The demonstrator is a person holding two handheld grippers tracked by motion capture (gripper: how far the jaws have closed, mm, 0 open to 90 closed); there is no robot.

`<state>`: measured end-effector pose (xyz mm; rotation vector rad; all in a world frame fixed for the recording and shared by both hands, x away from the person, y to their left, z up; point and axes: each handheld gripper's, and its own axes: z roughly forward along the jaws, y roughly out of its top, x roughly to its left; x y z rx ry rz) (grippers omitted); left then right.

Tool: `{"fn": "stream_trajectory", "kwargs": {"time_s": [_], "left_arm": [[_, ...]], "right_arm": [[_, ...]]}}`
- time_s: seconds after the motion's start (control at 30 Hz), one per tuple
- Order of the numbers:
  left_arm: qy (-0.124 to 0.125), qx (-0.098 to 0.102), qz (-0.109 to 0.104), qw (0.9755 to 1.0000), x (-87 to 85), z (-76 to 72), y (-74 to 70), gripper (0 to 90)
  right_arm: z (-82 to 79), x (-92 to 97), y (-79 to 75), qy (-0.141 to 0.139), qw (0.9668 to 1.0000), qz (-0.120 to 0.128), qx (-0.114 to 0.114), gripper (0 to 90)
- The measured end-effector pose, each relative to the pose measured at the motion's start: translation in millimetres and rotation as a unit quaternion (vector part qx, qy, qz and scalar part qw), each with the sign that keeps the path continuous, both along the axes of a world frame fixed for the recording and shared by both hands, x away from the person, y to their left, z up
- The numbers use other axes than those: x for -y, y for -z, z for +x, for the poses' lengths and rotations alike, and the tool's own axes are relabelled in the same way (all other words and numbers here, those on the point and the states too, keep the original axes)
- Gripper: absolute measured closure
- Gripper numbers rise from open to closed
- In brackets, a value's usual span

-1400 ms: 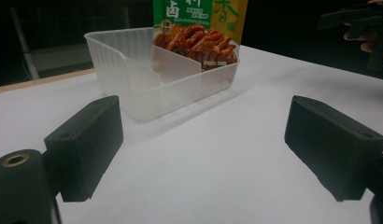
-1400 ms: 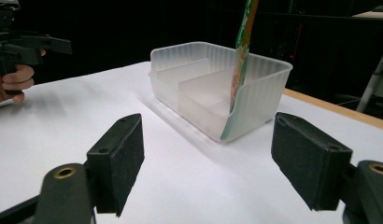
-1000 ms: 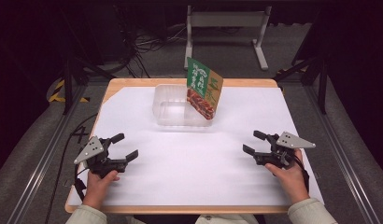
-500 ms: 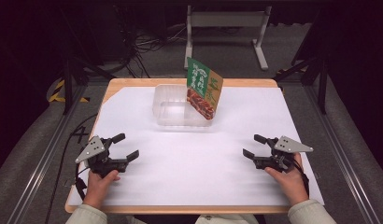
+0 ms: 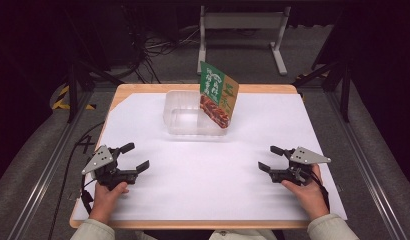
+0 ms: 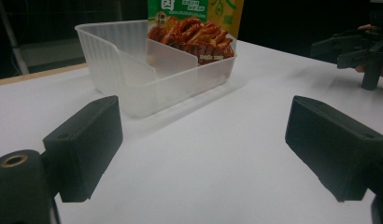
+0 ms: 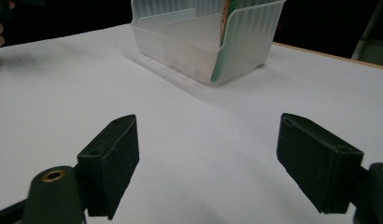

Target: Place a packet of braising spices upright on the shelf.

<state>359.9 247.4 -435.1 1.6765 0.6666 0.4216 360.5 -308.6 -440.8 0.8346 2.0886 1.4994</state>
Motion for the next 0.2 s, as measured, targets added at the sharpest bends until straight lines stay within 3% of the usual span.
{"fn": "stream_trajectory", "kwargs": {"time_s": [0.2], "left_arm": [[-0.005, -0.001, 0.002, 1.0, 0.4, -0.3, 0.0, 11.9]], "right_arm": [[0.6, -0.2, 0.1, 0.0, 1.0, 0.001, -0.002, 19.9]]}}
